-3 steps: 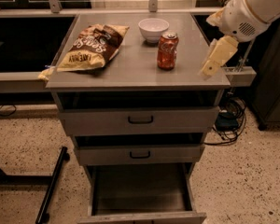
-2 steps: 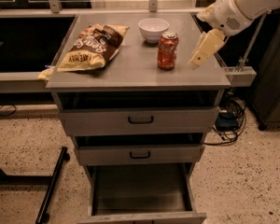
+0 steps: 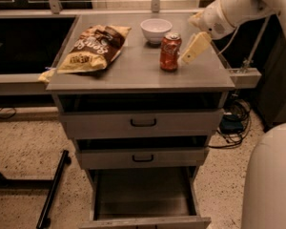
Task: Place coke can into bottom drawer
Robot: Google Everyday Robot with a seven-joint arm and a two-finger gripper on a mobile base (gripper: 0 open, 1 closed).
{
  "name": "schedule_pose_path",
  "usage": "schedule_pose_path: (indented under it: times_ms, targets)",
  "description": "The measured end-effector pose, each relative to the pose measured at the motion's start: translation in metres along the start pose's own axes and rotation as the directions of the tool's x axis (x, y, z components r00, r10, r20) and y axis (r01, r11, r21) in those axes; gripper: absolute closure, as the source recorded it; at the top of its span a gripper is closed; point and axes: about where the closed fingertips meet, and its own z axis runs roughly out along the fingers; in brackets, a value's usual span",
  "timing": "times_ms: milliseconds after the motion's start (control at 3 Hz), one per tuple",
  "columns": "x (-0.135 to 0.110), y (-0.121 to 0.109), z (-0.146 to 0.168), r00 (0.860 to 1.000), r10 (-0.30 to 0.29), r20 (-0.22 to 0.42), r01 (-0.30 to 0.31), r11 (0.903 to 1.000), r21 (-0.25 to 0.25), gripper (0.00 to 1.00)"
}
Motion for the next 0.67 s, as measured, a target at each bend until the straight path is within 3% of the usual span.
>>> schedule_pose_path:
  times_ms: [667]
  targets:
    - [-0.006, -0.016, 0.054, 0.997, 0.036, 0.073, -0.031, 0.9972, -0.068, 0.0]
